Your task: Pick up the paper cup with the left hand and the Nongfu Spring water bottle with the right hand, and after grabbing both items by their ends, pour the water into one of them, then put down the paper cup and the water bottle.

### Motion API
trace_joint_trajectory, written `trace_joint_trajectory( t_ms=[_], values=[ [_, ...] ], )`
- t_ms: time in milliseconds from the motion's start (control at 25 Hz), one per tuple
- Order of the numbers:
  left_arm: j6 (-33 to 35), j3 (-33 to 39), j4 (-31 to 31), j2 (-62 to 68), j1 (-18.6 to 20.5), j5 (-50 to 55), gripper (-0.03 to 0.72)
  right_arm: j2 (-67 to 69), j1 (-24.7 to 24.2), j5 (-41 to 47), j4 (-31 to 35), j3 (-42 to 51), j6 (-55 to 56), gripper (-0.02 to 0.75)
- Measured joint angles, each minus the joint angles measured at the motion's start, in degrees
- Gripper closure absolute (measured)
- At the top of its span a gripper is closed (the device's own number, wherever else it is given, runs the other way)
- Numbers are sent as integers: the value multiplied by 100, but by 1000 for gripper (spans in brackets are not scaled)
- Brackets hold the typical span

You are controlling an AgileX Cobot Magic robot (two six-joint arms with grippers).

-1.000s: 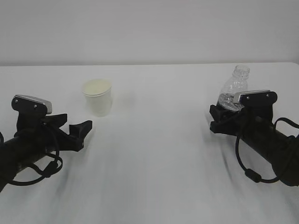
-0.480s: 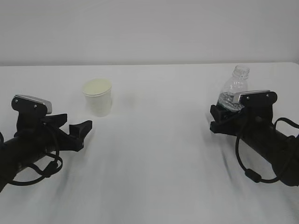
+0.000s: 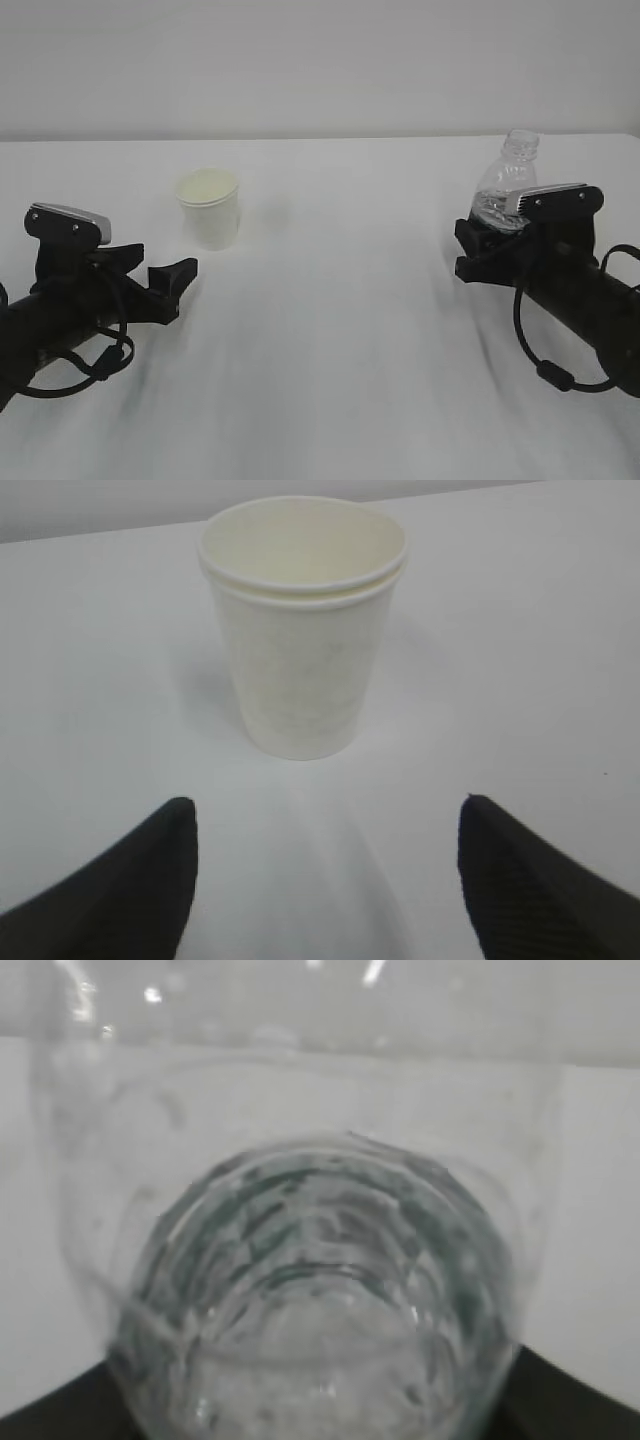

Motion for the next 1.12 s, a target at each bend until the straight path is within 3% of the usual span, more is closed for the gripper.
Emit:
trace_joint_trajectory(
  t_ms=[840, 1120],
  values=[
    [0, -5, 515, 0, 0, 0, 95, -1066, 0, 8, -162, 1005, -41, 330],
    [0, -315, 598, 0, 0, 0, 79, -1109, 0, 8, -272, 1043, -50, 330]
  ],
)
